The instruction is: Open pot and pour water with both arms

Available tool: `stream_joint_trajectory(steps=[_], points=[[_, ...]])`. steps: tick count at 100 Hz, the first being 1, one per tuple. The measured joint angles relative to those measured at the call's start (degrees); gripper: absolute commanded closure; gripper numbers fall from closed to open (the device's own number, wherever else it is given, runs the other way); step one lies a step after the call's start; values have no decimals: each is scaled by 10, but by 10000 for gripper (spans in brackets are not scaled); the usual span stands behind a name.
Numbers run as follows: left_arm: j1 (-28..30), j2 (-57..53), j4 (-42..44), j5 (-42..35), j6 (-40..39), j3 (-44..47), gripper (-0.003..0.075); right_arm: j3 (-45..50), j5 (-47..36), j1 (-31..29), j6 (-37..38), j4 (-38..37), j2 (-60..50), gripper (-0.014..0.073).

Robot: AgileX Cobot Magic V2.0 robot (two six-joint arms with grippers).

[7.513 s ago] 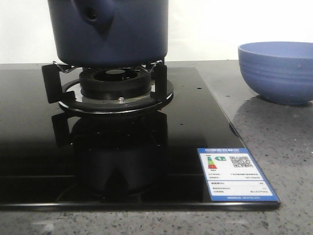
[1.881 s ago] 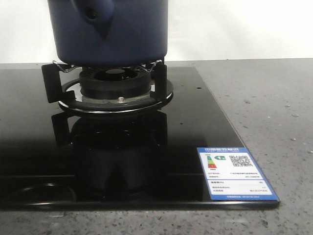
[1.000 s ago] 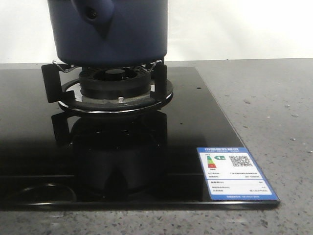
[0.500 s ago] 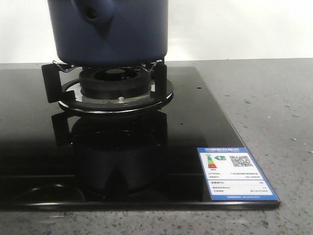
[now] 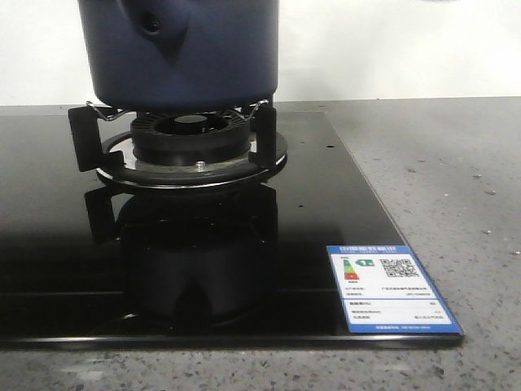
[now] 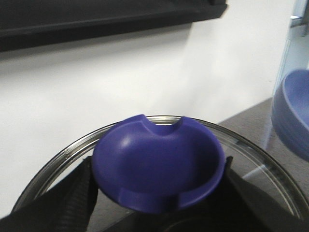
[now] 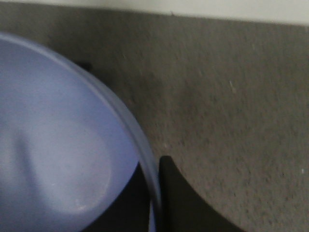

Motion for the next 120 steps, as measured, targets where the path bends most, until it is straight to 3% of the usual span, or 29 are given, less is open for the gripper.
stream_joint_trajectory(steps=[34,96,108,120], points=[[-51,24,-12,2,20,-2,333,140,-11,-36,1,-3,10,636],[-51,38,-13,2,22,-2,333,151,-37,-36,5,-3,70,630],[-51,38,-13,2,22,-2,333,151,-37,-36,5,-3,72,525],[-51,38,-13,2,22,-2,333,151,-33,-36,5,-3,72,307]])
